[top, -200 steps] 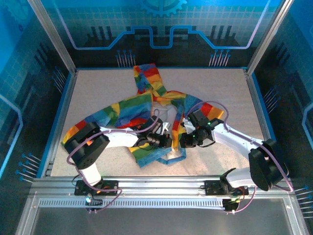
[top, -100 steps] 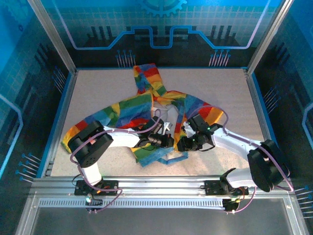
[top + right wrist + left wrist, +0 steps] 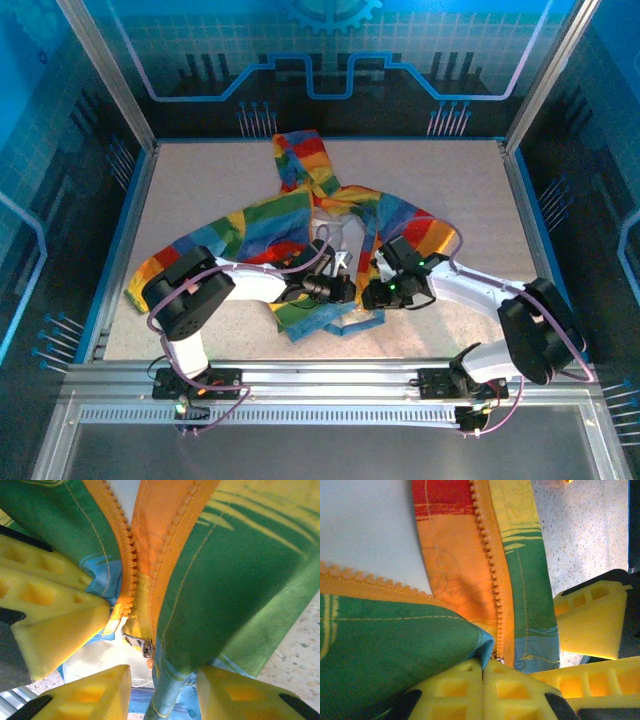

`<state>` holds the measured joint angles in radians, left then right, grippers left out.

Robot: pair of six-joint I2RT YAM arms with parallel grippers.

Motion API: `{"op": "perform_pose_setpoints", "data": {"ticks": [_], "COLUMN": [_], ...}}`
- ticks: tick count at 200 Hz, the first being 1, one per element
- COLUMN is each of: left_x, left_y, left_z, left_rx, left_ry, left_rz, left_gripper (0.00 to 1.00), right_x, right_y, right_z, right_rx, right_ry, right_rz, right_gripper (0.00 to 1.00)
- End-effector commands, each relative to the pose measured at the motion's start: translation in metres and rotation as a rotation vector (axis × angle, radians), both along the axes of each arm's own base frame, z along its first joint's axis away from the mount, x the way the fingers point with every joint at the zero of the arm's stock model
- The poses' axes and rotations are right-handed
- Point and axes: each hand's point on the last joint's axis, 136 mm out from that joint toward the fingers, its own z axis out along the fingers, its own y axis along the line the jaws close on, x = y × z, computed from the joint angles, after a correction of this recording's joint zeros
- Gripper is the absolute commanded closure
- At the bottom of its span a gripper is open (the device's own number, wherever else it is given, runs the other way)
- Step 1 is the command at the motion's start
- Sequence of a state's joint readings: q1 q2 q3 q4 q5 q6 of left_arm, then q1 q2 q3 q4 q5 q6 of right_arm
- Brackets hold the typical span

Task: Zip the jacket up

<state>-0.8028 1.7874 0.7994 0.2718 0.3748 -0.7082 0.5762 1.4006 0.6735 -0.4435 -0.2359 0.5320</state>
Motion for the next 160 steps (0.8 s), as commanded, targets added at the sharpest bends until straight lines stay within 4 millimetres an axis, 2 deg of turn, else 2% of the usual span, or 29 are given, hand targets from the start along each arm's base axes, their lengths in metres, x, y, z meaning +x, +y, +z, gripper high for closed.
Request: {"op": "perform_pose_setpoints", "data": {"ticks": [1,30,71,113,160], "left_x": [-0.008,-0.009,-0.01,-0.007,0.007], "left_y": [-0.002,-0.001,0.002,0.024,0.066], "left_z": [-0.007,-0.008,-0.003,0.023,0.077], "left_rx": [-0.009,-0.007,-0.006,-0.018,-0.067], "left_ry": [0.023,0.023,0.012,-0.041,-0.146], "left_rz": [-0.022,-0.021,-0.022,0.002,0.052], "left_gripper": [1.0,1.0,1.0,1.0,1.0], "right_x": [0.003,0.003,0.002,0.01,0.026], "right_y": [0.01,0.014,0.011,0.016,0.045], "right_z": [0.002,0.0,0.008,0.044,0.098], "right_rx": [0.013,0.003,-0.015,0.027,0.157], "right_ry": [-0.003,0.003,-0.019,-0.136,-0.34], "right_rz": [0.01,0.023,0.035,0.105,0.259], "right_gripper": [0.61,0.68,1.0,1.0,1.0]}}
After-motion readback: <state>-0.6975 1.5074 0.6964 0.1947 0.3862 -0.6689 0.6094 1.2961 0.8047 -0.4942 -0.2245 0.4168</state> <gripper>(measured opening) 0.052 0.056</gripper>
